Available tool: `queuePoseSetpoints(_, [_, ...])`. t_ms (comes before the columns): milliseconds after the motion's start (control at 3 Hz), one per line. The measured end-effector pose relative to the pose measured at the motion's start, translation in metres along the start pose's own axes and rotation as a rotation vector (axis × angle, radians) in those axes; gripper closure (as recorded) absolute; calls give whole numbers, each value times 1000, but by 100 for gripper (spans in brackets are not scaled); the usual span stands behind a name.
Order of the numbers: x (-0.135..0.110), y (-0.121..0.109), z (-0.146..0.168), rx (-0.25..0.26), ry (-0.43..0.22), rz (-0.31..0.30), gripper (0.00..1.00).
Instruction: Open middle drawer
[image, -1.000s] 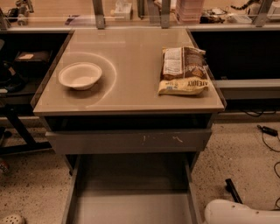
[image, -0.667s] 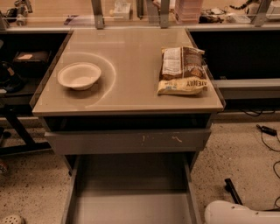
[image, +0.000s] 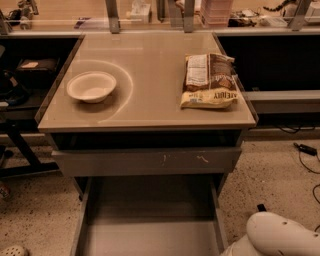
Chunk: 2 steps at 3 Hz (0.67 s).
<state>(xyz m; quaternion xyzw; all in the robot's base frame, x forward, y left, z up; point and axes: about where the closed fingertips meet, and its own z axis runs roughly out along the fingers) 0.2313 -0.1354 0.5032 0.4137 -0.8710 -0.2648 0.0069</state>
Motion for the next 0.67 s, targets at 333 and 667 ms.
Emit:
queuePoseSetpoints(333, [-5, -8, -78, 126, -80, 49, 0])
queuePoseSetpoints(667, [-10, -7, -100, 180, -85, 37, 0])
